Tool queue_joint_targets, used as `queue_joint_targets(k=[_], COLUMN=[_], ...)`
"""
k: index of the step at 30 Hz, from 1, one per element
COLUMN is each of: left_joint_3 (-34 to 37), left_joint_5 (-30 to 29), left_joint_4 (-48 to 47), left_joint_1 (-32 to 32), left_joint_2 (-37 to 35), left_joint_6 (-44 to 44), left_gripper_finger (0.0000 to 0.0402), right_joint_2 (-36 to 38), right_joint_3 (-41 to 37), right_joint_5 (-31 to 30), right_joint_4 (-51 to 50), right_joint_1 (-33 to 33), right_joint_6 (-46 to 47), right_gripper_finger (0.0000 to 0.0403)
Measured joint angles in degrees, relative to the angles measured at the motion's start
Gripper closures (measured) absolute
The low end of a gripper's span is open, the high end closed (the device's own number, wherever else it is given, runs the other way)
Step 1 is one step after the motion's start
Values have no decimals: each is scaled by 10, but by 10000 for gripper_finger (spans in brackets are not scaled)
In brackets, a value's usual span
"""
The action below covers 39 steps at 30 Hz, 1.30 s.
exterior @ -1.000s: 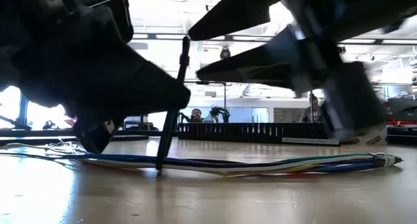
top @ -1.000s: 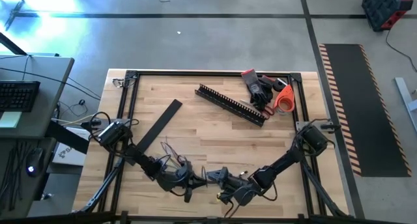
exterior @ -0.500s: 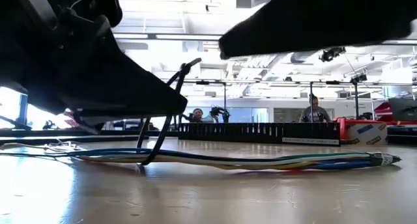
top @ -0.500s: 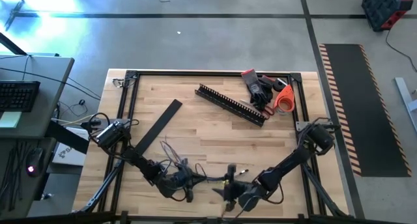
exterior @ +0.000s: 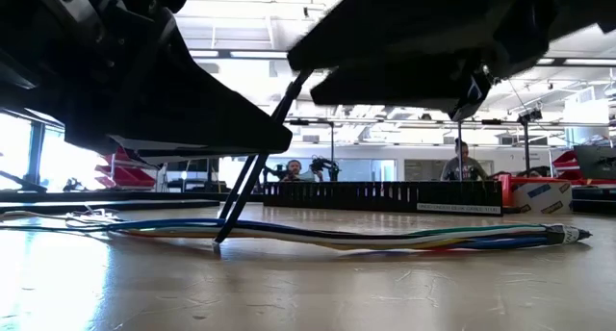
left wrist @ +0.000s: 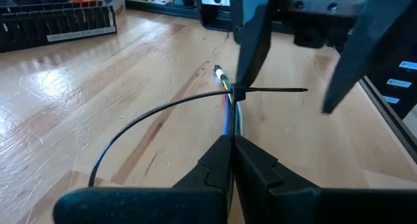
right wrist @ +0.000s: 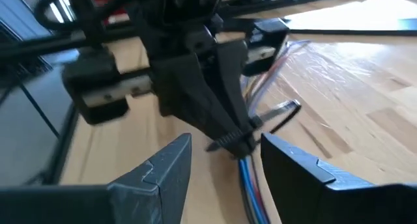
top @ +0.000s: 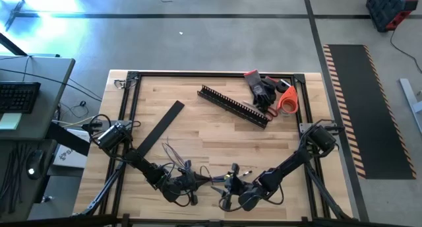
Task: Ziptie cables
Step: Wrap the black zip tie on the cables
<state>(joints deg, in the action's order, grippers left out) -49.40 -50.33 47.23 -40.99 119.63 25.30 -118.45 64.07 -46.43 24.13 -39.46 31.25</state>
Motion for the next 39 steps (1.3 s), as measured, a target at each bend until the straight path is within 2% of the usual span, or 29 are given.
queue_joint_targets(k=[7, 10, 13, 18, 20, 26, 31, 35, 37, 39], left_joint_3=[0, 0, 0, 0, 0, -1, 0, 0, 0, 0], left_joint_5=[-5, -6, -6, -6, -5, 37, 92, 192, 201, 185], left_joint_4=[-1, -4, -5, -8, -9, -10, -13, -13, -11, -11], left_joint_1=[0, 0, 0, 0, 0, 5, 15, 21, 16, 9], left_joint_2=[0, 0, 0, 0, 0, 0, -3, -24, -34, -45], left_joint_6=[-4, -4, -4, -5, -5, -10, -3, 14, 8, -21], left_gripper_finger=[401, 401, 401, 402, 402, 395, 353, 319, 315, 317], right_joint_2=[0, 0, 0, 0, 0, 0, 0, 0, 0, 0], right_joint_3=[0, 0, 0, 0, 0, 0, 0, 0, 0, 0], right_joint_5=[18, 20, 16, -11, -25, -39, -41, -41, -41, -41], right_joint_4=[-3, -19, -21, -21, -22, -25, -29, -33, -43, -50], right_joint_1=[17, 21, 23, 14, 9, 3, 3, 3, 3, 3], right_joint_6=[46, 63, 63, 43, 30, 29, 29, 28, 28, 20], right_gripper_finger=[234, 248, 285, 376, 394, 400, 401, 402, 402, 402])
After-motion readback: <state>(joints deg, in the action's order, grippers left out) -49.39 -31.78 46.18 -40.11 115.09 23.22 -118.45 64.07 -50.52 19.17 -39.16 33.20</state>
